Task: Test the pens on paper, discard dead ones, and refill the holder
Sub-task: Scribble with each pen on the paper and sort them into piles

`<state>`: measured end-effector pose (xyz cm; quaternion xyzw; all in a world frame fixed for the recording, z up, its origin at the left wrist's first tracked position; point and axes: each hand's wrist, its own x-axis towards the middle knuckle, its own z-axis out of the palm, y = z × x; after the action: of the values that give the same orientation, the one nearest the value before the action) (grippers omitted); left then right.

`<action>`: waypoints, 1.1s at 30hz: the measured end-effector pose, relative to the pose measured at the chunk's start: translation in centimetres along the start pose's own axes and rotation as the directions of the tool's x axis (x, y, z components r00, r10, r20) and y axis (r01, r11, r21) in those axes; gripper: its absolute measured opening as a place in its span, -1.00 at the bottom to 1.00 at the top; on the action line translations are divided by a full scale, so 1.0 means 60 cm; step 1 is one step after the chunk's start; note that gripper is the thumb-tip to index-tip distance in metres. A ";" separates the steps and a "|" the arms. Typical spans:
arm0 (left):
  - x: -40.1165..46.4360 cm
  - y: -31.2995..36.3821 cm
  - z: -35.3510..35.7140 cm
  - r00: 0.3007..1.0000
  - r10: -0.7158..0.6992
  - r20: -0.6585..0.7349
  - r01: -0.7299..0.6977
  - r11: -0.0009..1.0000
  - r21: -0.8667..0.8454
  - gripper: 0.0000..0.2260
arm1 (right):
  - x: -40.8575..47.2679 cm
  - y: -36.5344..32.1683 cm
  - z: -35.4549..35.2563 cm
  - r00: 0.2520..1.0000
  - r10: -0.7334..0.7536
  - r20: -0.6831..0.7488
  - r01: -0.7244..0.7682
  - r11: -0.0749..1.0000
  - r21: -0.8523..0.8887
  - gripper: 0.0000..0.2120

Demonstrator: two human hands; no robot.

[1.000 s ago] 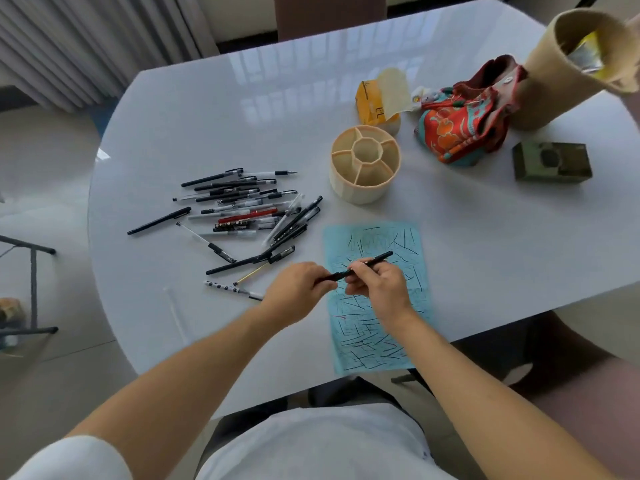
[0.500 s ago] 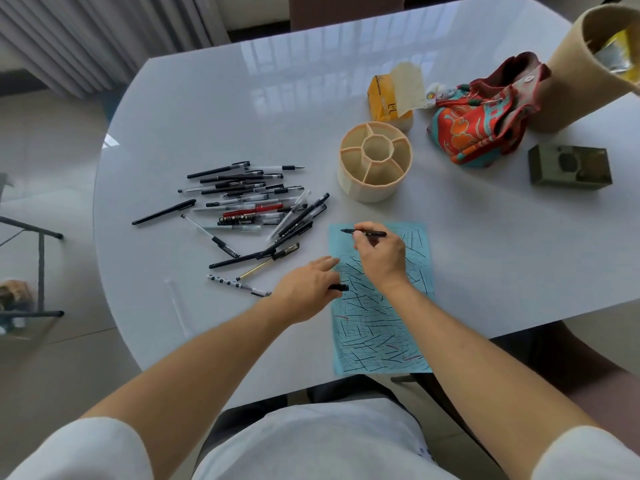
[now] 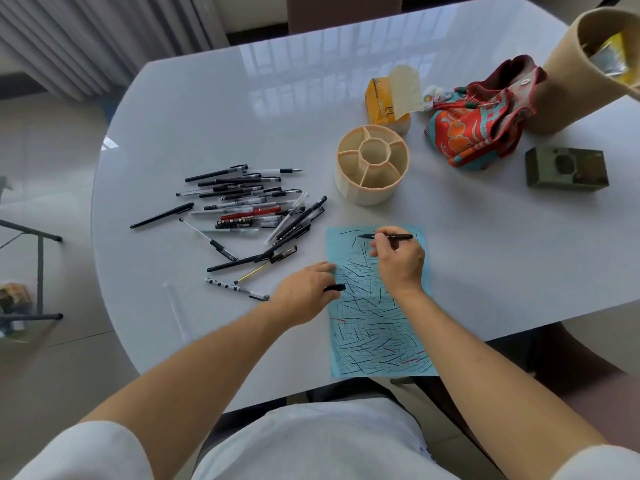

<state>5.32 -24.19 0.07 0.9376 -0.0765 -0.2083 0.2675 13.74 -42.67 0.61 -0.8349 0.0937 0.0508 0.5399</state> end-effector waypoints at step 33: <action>-0.048 -0.011 0.000 0.991 -0.104 -0.088 0.101 0.994 -0.029 -0.66 | 0.095 0.043 -0.174 0.975 0.191 0.115 -0.088 0.802 -0.591 -0.74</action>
<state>2.77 -22.92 0.73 0.9454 -0.0136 -0.1804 0.2711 18.61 -53.78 1.55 -0.9434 0.0891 0.1872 0.2589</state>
